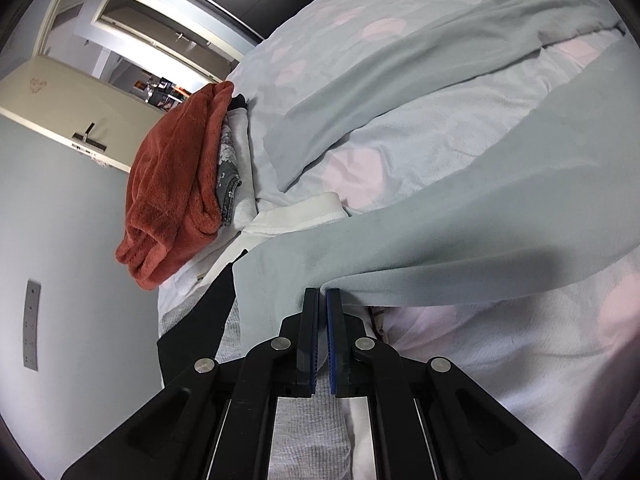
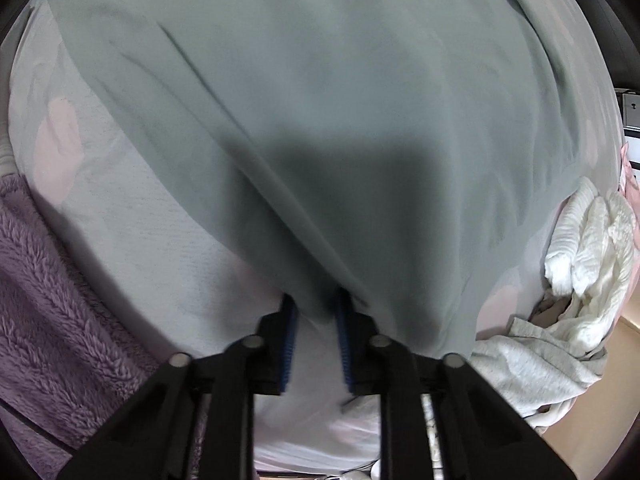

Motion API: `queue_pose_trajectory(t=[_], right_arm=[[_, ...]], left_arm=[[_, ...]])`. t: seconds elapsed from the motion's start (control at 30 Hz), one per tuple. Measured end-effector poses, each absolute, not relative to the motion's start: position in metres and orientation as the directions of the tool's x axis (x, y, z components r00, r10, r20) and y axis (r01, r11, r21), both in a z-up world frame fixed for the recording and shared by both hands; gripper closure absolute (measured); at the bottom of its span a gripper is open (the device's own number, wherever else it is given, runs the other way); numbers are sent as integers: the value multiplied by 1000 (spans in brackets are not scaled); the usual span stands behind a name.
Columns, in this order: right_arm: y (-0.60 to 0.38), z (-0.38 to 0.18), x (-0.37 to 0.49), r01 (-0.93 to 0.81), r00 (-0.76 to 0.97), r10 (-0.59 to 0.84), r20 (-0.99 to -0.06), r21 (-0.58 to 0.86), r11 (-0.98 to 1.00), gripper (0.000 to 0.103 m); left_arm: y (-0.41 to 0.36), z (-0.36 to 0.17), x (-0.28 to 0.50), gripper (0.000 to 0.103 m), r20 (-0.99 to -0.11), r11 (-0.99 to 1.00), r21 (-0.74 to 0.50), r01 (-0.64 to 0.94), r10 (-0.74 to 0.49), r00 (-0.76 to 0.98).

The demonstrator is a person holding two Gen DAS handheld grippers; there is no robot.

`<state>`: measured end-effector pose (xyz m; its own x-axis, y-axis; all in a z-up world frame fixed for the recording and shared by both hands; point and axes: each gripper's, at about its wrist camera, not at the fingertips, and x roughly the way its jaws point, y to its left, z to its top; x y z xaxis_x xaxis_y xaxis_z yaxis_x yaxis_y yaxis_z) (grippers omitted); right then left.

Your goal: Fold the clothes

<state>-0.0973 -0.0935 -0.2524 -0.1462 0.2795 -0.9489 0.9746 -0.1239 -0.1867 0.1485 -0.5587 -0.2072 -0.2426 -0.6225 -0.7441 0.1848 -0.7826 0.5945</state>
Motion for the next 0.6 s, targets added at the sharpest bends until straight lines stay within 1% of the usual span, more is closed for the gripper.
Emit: queue_pose_trajectory(t=[0.1, 0.3, 0.4, 0.6], right_arm=[[-94, -241, -94, 974, -167, 263, -950, -201, -108, 99], [-96, -205, -94, 963, -213, 214, -953, -242, -119, 100], [-97, -181, -99, 954, -226, 172, -959, -253, -158, 101], [-108, -132, -133, 900, -296, 54, -954, -298, -319, 101]], left_arm=[[-562, -201, 149, 100, -752, -791, 570, 220, -611, -249], [-569, -183, 149, 100, -761, -803, 521, 290, -590, -269], [-577, -173, 147, 100, -767, -805, 489, 337, -580, -272], [-599, -150, 133, 100, -771, -789, 438, 432, -576, -271]])
